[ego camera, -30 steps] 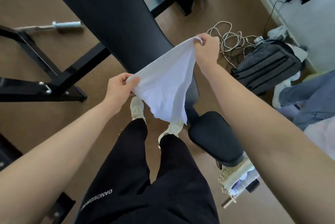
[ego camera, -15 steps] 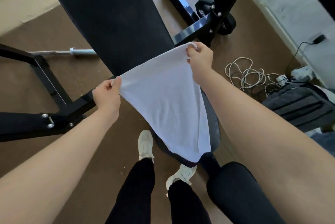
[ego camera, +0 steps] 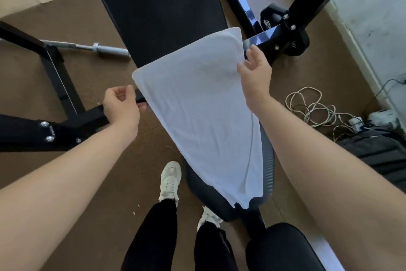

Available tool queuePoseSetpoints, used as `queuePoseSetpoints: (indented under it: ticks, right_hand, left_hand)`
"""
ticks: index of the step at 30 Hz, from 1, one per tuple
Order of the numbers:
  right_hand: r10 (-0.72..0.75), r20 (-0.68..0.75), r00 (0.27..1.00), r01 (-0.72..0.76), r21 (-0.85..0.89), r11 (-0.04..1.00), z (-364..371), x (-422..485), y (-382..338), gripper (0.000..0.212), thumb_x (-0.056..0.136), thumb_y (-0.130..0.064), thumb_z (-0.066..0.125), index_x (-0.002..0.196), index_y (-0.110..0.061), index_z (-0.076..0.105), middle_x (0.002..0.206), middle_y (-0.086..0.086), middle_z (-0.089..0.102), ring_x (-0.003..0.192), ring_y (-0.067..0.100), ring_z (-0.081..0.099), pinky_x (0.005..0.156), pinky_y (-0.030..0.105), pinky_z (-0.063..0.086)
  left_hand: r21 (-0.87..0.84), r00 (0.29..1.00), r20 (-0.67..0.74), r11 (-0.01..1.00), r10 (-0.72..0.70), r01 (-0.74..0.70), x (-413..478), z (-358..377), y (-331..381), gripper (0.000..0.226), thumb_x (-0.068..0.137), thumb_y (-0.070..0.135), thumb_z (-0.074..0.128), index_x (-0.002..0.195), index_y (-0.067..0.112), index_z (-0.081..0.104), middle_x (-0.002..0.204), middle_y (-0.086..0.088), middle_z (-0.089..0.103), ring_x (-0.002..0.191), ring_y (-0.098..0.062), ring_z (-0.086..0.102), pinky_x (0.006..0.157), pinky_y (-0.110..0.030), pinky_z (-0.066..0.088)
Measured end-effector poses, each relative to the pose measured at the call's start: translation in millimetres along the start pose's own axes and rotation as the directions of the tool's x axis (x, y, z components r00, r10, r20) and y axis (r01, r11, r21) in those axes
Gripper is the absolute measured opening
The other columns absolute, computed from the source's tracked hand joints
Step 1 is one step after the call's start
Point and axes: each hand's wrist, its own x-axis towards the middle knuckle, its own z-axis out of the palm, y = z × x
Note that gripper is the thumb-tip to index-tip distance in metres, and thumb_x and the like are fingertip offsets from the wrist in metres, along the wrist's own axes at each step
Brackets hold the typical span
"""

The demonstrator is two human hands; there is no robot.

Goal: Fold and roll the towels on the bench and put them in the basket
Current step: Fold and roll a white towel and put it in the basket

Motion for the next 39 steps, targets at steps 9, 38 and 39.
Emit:
queuePoseSetpoints:
  ticks: [9, 38, 39]
  right_hand:
    - [0.038, -0.092, 0.995, -0.064, -0.297, 0.953, -53, -101, 116, 0.032, 0.094, -0.008, 0.062, 0.126, -0.012, 0.064, 0.115, 0.003, 0.063, 0.095, 0.012, 0.06, 0.079, 0.017, 0.048]
    - [0.366, 0.105, 0.925, -0.178, -0.73, 0.659, -192, -155, 245, 0.051, 0.093, 0.008, 0.052, 0.137, -0.015, 0.043, 0.138, 0.008, 0.046, 0.109, 0.023, 0.053, 0.087, 0.028, 0.041]
    - [0.37, 0.068, 0.927, -0.228, -0.68, 0.697, -193, -156, 246, 0.052, 0.093, 0.008, 0.052, 0.137, -0.017, 0.041, 0.136, 0.007, 0.049, 0.107, 0.019, 0.052, 0.087, 0.027, 0.042]
  left_hand:
    - [0.052, 0.969, 0.074, 0.971, -0.237, 0.234, -114, 8, -123, 0.006, 0.102, 0.017, 0.061, 0.099, 0.015, 0.065, 0.093, -0.006, 0.064, 0.061, -0.014, 0.064, 0.065, -0.029, 0.058]
    - [0.328, 0.941, 0.168, 0.917, -0.293, 0.227, -229, 37, -278, 0.05, 0.088, -0.001, 0.069, 0.123, 0.02, 0.041, 0.1, -0.001, 0.059, 0.086, -0.014, 0.059, 0.072, -0.023, 0.045]
    - [0.308, 0.925, 0.161, 0.908, -0.343, 0.283, -230, 37, -283, 0.052, 0.087, -0.003, 0.068, 0.126, 0.019, 0.041, 0.102, -0.001, 0.061, 0.089, -0.012, 0.061, 0.073, -0.023, 0.046]
